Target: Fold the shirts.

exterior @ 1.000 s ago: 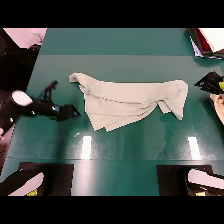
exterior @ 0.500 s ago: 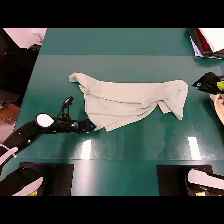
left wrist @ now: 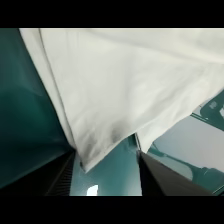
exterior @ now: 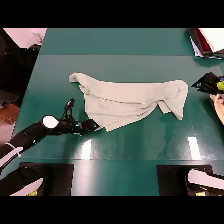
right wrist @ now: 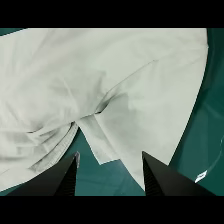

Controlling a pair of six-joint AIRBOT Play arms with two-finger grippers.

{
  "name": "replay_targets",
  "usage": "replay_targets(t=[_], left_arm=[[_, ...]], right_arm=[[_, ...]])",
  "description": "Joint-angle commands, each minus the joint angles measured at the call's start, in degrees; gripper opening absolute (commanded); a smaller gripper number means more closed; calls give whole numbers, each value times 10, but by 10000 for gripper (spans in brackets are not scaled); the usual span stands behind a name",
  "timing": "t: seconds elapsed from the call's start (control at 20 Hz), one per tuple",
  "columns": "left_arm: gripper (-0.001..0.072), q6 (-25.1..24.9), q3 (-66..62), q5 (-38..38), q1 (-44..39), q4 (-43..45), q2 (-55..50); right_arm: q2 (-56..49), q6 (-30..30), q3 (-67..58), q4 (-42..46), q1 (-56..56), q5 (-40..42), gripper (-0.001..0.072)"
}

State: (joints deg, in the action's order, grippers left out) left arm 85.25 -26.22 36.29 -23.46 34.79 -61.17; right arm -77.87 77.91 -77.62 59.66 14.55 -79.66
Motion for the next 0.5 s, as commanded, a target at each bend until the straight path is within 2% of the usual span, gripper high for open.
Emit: replay_targets(t=[0.0,0.45], left_arm=[[477,3,0,-25,0,-13,-3],[476,-2,0,-27,0,-23,-12]], right_arm=[[0,0,0,-1,0,0,450],[0,1,0,-1,0,0,434]])
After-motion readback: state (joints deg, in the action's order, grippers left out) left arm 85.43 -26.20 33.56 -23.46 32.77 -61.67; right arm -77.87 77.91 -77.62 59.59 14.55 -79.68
